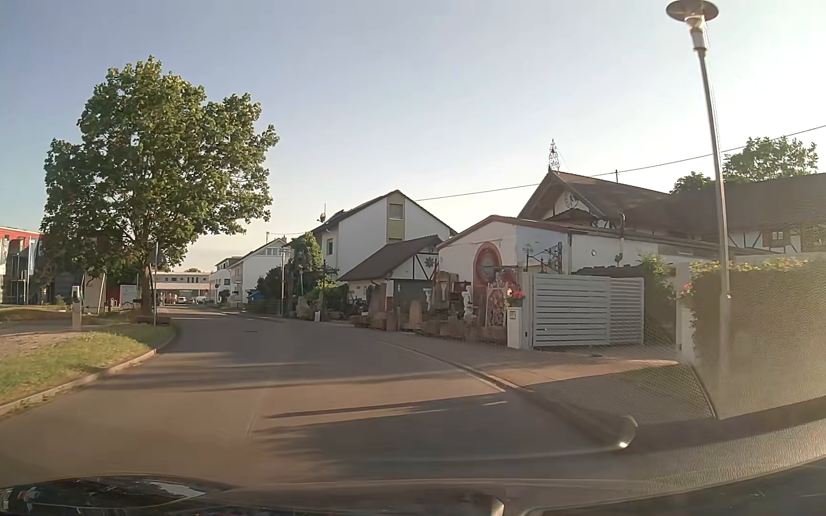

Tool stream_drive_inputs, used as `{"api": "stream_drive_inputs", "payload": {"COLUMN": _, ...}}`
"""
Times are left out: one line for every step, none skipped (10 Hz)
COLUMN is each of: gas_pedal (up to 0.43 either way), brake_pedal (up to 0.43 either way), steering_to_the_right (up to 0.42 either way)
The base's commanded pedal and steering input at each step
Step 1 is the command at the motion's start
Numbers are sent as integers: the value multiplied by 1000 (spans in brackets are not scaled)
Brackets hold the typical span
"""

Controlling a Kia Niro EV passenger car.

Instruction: Follow the waypoints while adhering to traffic rules and regulations

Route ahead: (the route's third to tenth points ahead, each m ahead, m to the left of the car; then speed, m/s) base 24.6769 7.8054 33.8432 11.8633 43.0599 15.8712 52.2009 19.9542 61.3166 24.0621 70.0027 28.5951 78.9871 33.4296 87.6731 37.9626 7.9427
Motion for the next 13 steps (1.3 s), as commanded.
{"api": "stream_drive_inputs", "payload": {"gas_pedal": 87, "brake_pedal": 0, "steering_to_the_right": -54}}
{"api": "stream_drive_inputs", "payload": {"gas_pedal": 87, "brake_pedal": 0, "steering_to_the_right": -59}}
{"api": "stream_drive_inputs", "payload": {"gas_pedal": 87, "brake_pedal": 0, "steering_to_the_right": -64}}
{"api": "stream_drive_inputs", "payload": {"gas_pedal": 87, "brake_pedal": 0, "steering_to_the_right": -72}}
{"api": "stream_drive_inputs", "payload": {"gas_pedal": 87, "brake_pedal": 0, "steering_to_the_right": -79}}
{"api": "stream_drive_inputs", "payload": {"gas_pedal": 87, "brake_pedal": 0, "steering_to_the_right": -85}}
{"api": "stream_drive_inputs", "payload": {"gas_pedal": 87, "brake_pedal": 0, "steering_to_the_right": -89}}
{"api": "stream_drive_inputs", "payload": {"gas_pedal": 87, "brake_pedal": 0, "steering_to_the_right": -94}}
{"api": "stream_drive_inputs", "payload": {"gas_pedal": 87, "brake_pedal": 0, "steering_to_the_right": -98}}
{"api": "stream_drive_inputs", "payload": {"gas_pedal": 87, "brake_pedal": 0, "steering_to_the_right": -102}}
{"api": "stream_drive_inputs", "payload": {"gas_pedal": 87, "brake_pedal": 0, "steering_to_the_right": -104}}
{"api": "stream_drive_inputs", "payload": {"gas_pedal": 87, "brake_pedal": 0, "steering_to_the_right": -104}}
{"api": "stream_drive_inputs", "payload": {"gas_pedal": 87, "brake_pedal": 0, "steering_to_the_right": -104}}
